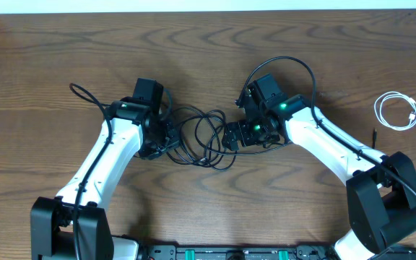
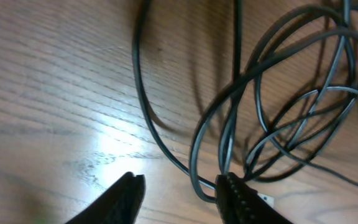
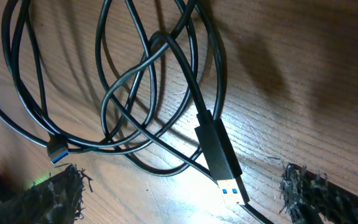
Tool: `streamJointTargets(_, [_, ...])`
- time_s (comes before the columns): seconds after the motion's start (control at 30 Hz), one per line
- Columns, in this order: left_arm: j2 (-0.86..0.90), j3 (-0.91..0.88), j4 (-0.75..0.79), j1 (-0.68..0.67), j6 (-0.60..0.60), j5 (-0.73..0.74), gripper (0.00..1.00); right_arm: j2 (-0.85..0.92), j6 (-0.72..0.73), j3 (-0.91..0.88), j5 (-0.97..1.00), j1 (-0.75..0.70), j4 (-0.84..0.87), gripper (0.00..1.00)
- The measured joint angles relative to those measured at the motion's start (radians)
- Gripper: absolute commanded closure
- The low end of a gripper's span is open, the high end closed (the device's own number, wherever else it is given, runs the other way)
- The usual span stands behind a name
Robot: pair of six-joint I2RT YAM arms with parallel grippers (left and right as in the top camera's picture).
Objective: Untangle cables
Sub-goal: 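Grasp a black cable strand with the right gripper beside the left gripper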
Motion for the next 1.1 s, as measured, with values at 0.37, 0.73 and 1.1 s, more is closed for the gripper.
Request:
streamJointTargets(0.37, [0.000,0.000,0.002,0.000,0.017,0.028,0.71,0.000,0.000,0.000,0.000,0.000,0.000,0.01])
streamJointTargets(0.73, [0.000,0.000,0.072,0.000,0.018,0.031,0.66,0.000,0.000,0.000,0.000,0.000,0.000,0.01])
streamJointTargets(1.1, [0.000,-0.024,0.089,0.000,0.018,-0.005,0.66,0.000,0.000,0.000,-0.084,0.000,0.005,0.01])
